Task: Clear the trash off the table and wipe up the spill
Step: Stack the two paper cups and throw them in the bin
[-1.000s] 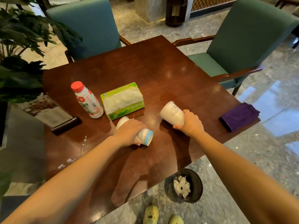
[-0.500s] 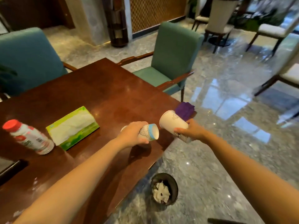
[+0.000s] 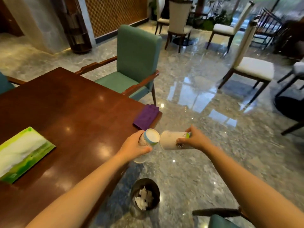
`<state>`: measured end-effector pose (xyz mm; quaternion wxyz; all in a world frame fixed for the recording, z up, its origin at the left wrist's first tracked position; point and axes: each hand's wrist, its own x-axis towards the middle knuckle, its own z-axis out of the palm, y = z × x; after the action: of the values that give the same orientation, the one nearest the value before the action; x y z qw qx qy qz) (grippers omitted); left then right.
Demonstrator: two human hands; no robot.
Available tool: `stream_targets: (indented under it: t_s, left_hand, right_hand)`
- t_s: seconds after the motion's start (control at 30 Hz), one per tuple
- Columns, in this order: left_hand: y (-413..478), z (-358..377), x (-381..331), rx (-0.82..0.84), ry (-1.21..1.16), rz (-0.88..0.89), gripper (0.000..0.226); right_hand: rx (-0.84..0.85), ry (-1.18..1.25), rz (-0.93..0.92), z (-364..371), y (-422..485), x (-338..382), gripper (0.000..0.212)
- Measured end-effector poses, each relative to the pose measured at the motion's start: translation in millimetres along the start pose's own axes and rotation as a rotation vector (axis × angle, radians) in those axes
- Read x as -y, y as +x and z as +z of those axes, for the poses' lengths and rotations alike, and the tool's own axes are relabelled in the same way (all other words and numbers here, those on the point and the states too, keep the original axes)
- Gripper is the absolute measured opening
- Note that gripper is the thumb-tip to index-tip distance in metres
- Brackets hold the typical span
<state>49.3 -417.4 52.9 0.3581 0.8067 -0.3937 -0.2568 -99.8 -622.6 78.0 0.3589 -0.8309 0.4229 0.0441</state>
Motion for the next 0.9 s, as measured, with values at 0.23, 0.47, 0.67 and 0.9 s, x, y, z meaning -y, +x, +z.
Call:
stream_targets:
  t_s: [0.23, 0.47, 0.67, 0.9]
  left_hand:
    - [-0.9, 89.6, 68.0, 0.099, -0.096, -0.270, 0.064]
    - [1.9, 156.8, 148.0, 0.130, -0.095, -0.497, 0.071]
    - [-5.5, 237.1, 244.8, 0.071, -0.100, -0.714, 0.067]
    - [-8.2, 288.9, 311.5, 0.033, -0.052, -0.820, 0.067]
  right_hand:
    - [0.078, -0.069, 0.047, 78.0, 26.0, -55.1, 0.071]
    - [0.179, -0.196, -0.013, 175.4, 52.7, -100.8, 0.073]
    - [0.268, -0.276, -0.076, 280.8, 80.4, -167.9, 0.069]
    - [0.283, -0.387, -0.112, 356.3, 100.7, -217.2, 0.064]
